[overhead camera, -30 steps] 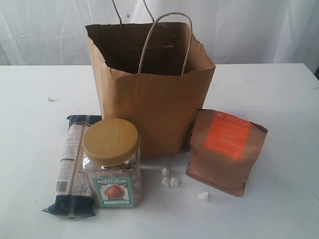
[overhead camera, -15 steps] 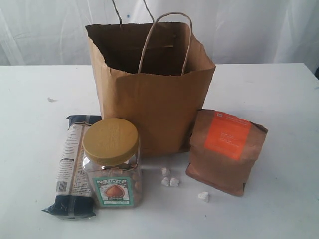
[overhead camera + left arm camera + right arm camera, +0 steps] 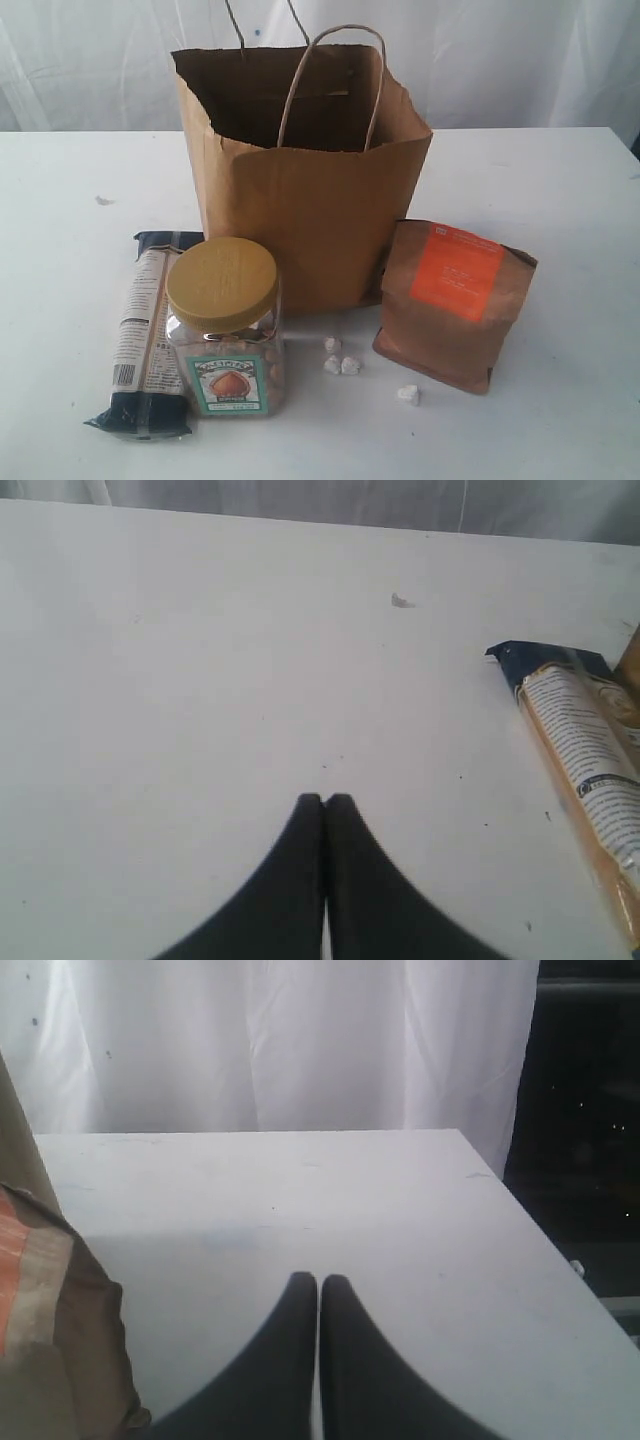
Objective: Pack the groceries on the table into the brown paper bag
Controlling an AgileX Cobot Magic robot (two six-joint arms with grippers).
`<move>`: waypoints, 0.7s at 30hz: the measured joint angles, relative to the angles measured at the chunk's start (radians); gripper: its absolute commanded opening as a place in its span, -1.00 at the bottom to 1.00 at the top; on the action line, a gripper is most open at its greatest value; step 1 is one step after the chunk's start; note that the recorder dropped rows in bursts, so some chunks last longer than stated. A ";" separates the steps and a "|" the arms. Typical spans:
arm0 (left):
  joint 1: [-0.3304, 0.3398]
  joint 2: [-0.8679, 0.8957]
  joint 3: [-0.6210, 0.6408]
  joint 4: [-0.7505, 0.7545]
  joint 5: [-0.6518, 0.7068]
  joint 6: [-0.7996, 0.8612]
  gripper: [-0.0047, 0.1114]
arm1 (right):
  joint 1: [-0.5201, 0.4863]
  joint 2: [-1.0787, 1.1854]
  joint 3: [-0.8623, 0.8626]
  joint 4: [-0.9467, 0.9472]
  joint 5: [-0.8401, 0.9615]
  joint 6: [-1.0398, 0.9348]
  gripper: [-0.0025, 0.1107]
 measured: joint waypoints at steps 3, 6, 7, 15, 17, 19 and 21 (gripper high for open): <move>0.000 0.000 0.000 -0.052 -0.058 -0.091 -0.92 | 0.000 0.000 0.000 -0.005 -0.004 -0.016 -0.93; 0.000 0.000 0.000 -0.089 -0.110 -0.185 -0.92 | 0.000 0.000 0.000 -0.007 -0.006 -0.022 -0.93; 0.000 0.000 0.000 -0.093 -0.118 -0.200 -0.92 | 0.000 0.000 0.000 -0.007 -0.006 -0.026 -0.93; 0.000 0.000 0.004 -0.098 -0.371 -0.269 -0.92 | 0.000 0.000 0.000 -0.069 0.024 -0.045 -0.93; 0.000 0.000 0.002 -0.098 -0.552 -0.311 -0.92 | 0.000 0.000 0.000 -0.074 0.028 -0.003 -0.93; 0.000 0.000 -0.022 -0.073 -0.630 -0.327 -0.92 | 0.000 0.000 0.000 -0.080 0.028 0.018 -0.93; 0.000 -0.002 -0.084 0.016 -0.622 -0.346 -0.92 | 0.000 0.000 0.000 -0.095 0.028 0.027 -0.93</move>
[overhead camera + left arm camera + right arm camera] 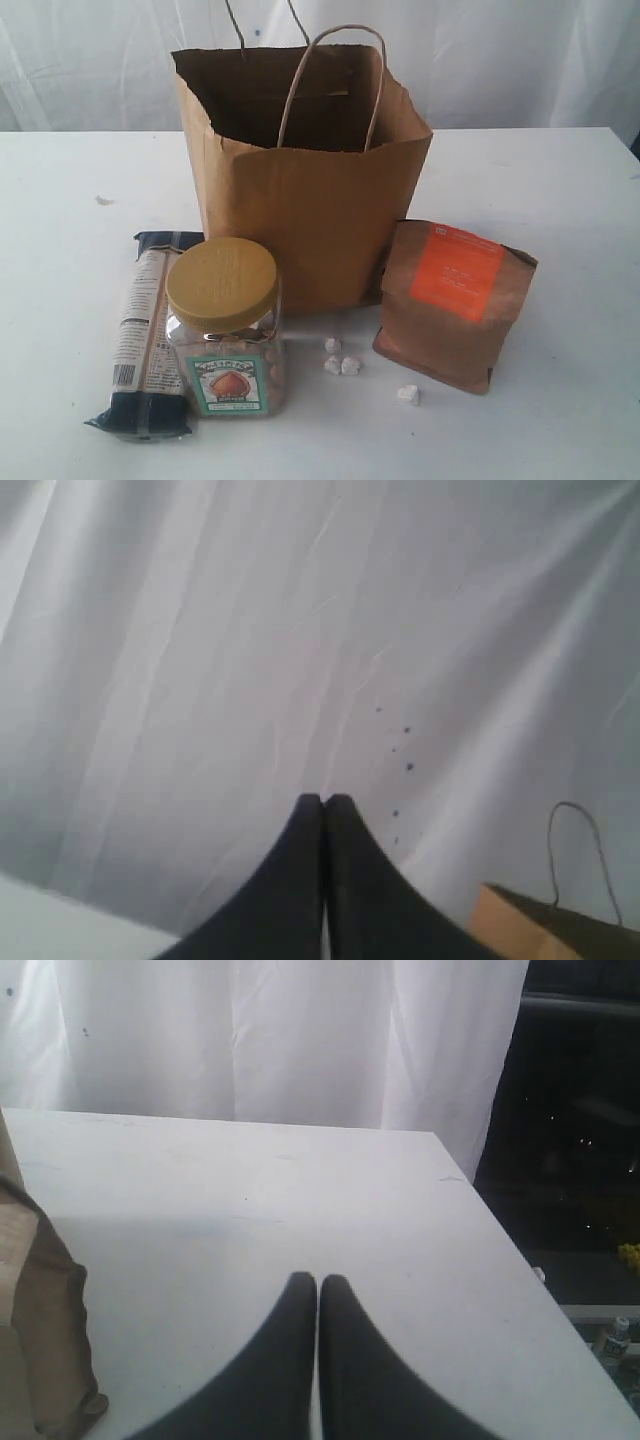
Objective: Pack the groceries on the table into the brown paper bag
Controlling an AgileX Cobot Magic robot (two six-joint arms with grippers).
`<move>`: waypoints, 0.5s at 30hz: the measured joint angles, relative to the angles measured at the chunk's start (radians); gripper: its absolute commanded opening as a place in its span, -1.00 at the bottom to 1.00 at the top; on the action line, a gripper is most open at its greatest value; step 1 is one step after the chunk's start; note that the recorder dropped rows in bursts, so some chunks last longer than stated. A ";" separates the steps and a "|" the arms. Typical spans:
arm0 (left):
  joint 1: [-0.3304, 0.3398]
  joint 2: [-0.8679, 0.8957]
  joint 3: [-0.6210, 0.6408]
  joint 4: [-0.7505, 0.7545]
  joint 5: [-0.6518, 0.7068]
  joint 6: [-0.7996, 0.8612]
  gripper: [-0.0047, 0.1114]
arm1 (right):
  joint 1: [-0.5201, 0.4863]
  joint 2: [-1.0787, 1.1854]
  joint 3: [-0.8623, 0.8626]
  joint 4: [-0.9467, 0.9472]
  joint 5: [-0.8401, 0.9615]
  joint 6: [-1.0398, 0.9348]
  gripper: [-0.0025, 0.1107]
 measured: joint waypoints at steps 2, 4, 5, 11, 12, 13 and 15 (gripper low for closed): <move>0.000 0.000 -0.094 0.153 0.074 -0.049 -0.92 | 0.000 0.000 0.000 -0.007 0.000 0.005 -0.93; 0.000 0.015 -0.199 0.322 0.186 -0.151 -0.92 | 0.000 0.000 0.000 -0.010 0.000 0.009 -0.93; 0.000 0.025 -0.231 0.383 0.235 -0.203 -0.92 | 0.000 0.000 0.000 -0.010 0.000 0.010 -0.93; -0.058 0.150 -0.312 0.732 0.396 -0.494 -0.92 | 0.000 0.000 0.000 -0.013 -0.002 0.033 -0.93; -0.067 0.158 -0.302 0.754 0.385 -0.499 -0.92 | 0.000 0.000 0.000 -0.013 -0.002 0.033 -0.93; -0.077 0.167 -0.291 0.777 0.366 -0.502 -0.92 | 0.000 0.000 0.000 -0.013 -0.002 0.036 -0.93; -0.099 0.179 -0.263 0.913 0.275 -0.548 -0.92 | 0.000 0.000 0.000 -0.013 -0.002 0.036 -0.93</move>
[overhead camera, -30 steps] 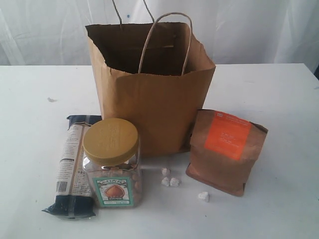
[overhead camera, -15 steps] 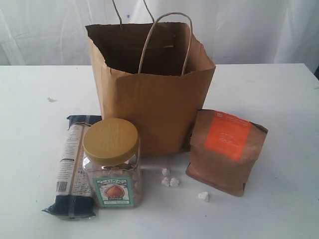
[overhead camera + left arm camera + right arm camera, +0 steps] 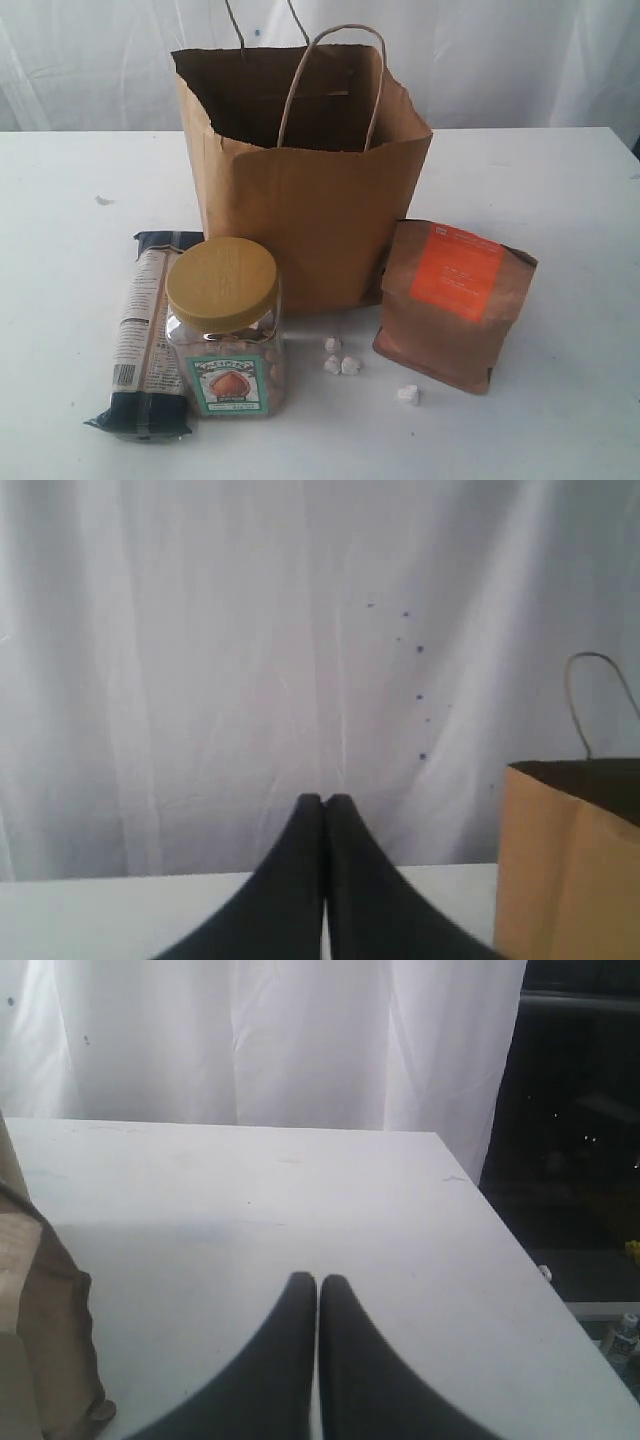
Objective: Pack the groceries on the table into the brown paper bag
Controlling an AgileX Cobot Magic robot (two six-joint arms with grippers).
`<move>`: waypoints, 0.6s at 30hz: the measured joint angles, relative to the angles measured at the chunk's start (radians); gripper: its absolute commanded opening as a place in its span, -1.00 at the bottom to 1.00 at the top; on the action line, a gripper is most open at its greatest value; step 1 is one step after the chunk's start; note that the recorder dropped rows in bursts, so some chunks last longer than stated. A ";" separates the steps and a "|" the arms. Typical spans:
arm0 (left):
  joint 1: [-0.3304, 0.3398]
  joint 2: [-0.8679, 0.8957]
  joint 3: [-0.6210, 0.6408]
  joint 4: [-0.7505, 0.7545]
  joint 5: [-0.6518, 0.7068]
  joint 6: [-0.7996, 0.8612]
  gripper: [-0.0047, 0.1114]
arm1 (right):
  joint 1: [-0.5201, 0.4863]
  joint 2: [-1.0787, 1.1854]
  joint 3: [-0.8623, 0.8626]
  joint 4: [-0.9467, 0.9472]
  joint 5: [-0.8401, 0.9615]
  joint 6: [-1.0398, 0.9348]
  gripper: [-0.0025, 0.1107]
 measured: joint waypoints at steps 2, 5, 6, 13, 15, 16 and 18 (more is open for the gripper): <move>-0.004 0.018 0.007 0.363 -0.101 -0.238 -0.92 | 0.000 0.000 0.000 0.000 -0.014 0.000 -0.93; -0.004 0.057 0.063 0.611 -0.012 -0.520 -0.92 | 0.000 0.000 0.000 0.000 -0.056 0.004 -0.93; -0.004 0.071 0.088 0.633 0.065 -0.576 -0.92 | 0.000 0.000 0.000 0.000 -0.077 0.004 -0.93; -0.004 0.083 0.191 0.571 0.742 -0.655 -0.92 | 0.000 0.000 -0.011 0.118 -0.537 0.157 -0.96; -0.004 0.054 0.191 0.524 0.781 -0.641 -0.92 | 0.000 0.014 -0.070 0.132 -0.570 0.171 -0.96; -0.004 0.039 0.191 0.517 0.766 -0.628 -0.92 | 0.000 0.028 -0.112 0.132 -0.566 0.182 -0.96; -0.004 -0.003 0.185 0.526 0.652 -0.577 -0.92 | 0.000 0.090 -0.211 0.082 -0.524 0.211 -0.96</move>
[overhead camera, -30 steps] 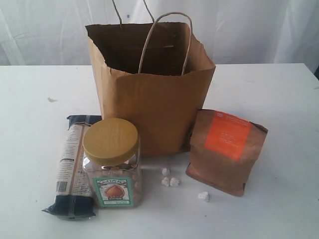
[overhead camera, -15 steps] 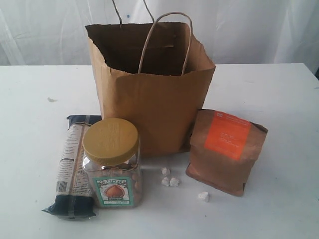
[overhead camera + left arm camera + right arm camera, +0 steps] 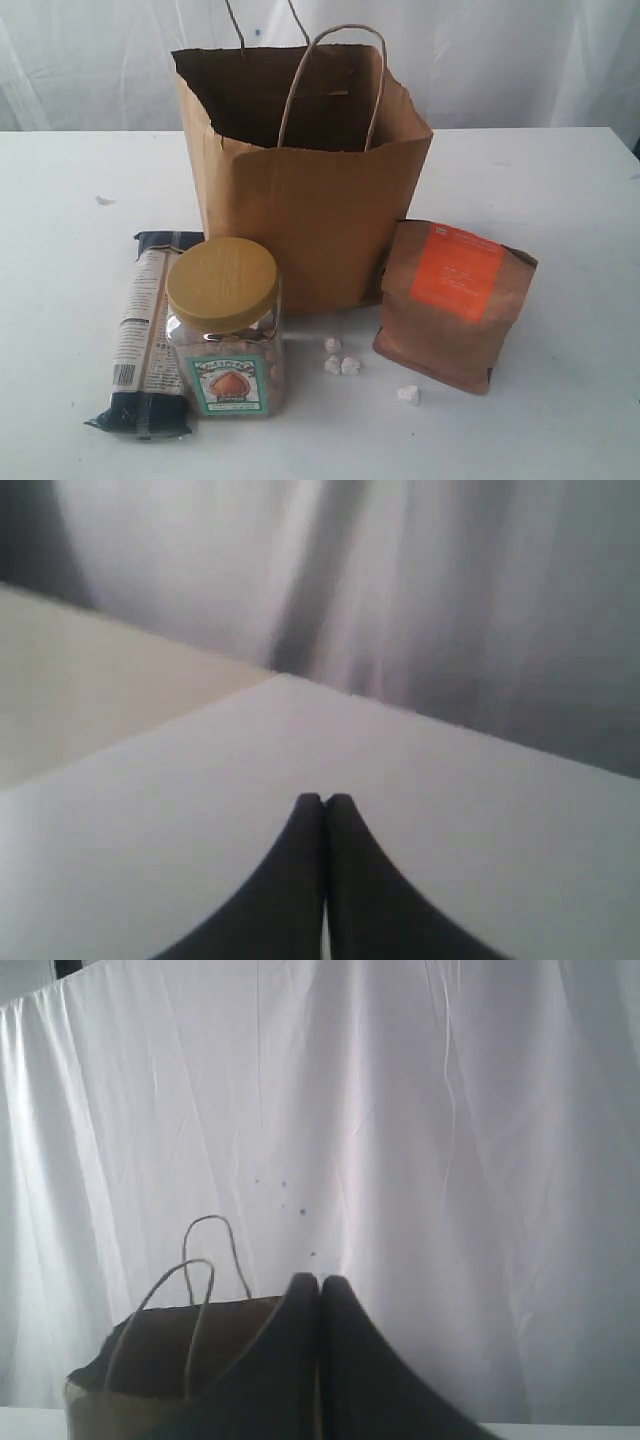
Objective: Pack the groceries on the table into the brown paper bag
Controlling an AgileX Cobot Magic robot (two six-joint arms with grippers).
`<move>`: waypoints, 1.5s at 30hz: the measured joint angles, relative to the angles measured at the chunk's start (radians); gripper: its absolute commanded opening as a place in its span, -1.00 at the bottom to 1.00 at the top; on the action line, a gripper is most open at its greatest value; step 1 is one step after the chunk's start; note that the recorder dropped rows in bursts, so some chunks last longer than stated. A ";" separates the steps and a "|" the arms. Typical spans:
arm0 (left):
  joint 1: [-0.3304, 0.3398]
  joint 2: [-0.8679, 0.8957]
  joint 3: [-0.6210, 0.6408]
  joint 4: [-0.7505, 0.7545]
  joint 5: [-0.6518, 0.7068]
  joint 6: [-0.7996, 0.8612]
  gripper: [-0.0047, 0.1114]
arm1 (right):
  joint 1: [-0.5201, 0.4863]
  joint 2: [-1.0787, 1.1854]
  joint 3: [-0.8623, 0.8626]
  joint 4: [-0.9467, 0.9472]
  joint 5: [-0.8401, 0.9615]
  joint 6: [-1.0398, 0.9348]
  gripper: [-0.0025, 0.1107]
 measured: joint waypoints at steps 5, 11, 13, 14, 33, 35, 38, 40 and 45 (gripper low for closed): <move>0.000 -0.048 -0.039 0.093 -0.625 0.234 -0.92 | 0.000 0.272 -0.243 -0.335 0.149 0.017 -0.96; 0.000 -0.046 0.012 0.137 -1.153 0.501 -0.92 | 0.000 0.678 -0.406 -0.422 0.685 -0.036 -0.96; 0.000 -0.046 0.018 0.143 -1.120 0.510 -0.92 | 0.000 0.802 -0.443 -0.301 0.906 -0.234 -0.96; 0.000 -0.044 0.017 0.152 -0.986 0.413 -0.92 | 0.000 0.950 -0.502 -0.076 1.090 -0.539 -0.96; 0.000 0.204 0.060 0.137 -0.540 -0.143 -0.92 | 0.309 1.147 -0.930 0.864 1.344 -1.699 -0.01; 0.000 0.206 0.047 0.135 -0.616 -0.143 -0.92 | 0.309 1.147 -0.914 0.884 1.314 -1.699 -0.01; 0.000 0.206 0.020 0.133 -0.728 -0.143 -0.92 | 0.309 1.147 -0.882 0.911 1.280 -1.699 -0.01; 0.000 0.206 0.010 0.133 -0.805 -0.143 -0.92 | 0.309 1.147 -0.868 0.920 1.257 -1.699 -0.01; 0.000 0.206 0.008 0.133 -0.938 -0.143 -0.92 | 0.309 1.147 -0.844 0.916 1.224 -1.699 -0.01</move>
